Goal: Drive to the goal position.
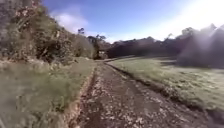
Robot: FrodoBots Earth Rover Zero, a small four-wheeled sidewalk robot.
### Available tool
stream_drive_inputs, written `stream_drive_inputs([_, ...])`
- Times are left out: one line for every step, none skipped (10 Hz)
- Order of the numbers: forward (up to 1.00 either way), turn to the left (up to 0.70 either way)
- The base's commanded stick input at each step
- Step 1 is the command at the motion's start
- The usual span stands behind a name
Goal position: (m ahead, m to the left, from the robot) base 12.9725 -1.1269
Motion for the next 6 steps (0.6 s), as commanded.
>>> stream_drive_inputs([0.85,0.0])
stream_drive_inputs([0.85,0.0])
stream_drive_inputs([0.85,0.0])
stream_drive_inputs([0.85,0.0])
stream_drive_inputs([0.85,0.0])
stream_drive_inputs([0.85,0.0])
